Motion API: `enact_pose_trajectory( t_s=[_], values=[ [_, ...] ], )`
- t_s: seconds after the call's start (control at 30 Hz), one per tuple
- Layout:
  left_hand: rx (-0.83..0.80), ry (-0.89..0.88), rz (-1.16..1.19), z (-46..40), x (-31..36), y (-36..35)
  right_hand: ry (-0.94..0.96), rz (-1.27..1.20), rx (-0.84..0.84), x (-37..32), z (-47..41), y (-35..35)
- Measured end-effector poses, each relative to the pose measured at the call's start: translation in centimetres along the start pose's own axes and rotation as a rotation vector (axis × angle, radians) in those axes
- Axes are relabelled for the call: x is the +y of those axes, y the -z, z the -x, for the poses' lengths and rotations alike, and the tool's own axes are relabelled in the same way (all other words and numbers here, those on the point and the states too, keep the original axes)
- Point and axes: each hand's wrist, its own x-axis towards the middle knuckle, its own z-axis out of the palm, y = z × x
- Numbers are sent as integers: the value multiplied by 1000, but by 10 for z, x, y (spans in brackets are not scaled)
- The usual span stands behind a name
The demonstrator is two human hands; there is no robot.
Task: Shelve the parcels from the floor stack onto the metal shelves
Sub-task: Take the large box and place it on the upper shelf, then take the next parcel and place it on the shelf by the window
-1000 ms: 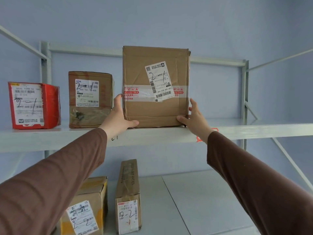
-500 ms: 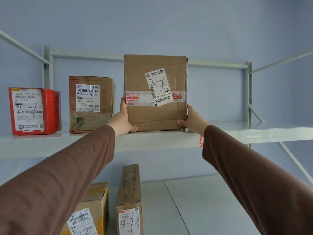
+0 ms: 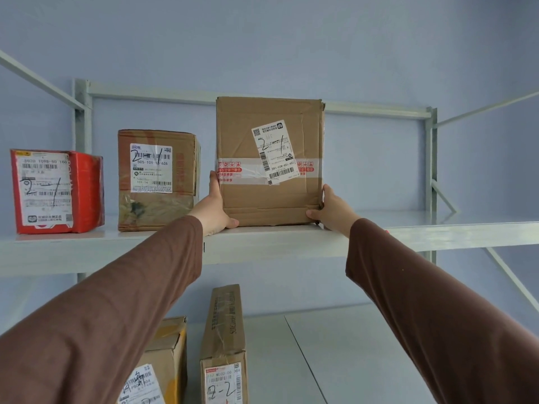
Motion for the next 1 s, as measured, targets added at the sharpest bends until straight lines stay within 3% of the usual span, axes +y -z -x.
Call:
enact_pose_trajectory(
  t_s=[0.33,0.5,0.67,0.83,1.0],
  values=[
    [104,-72,-12,-5,-4,-3,-28,41,33,-7,16,3],
    [280,-197,-108,5,-1,-10,42,80,192,-10,30,0],
    [515,-456,-336,20,4,-13,146,63,317,-4,63,-5],
    [390,-591,-303,46,32,-47,134,356,424,6,130,15],
    [222,-758,-232,105,77,-97,-42,613,433,22,223,48]
  ],
)
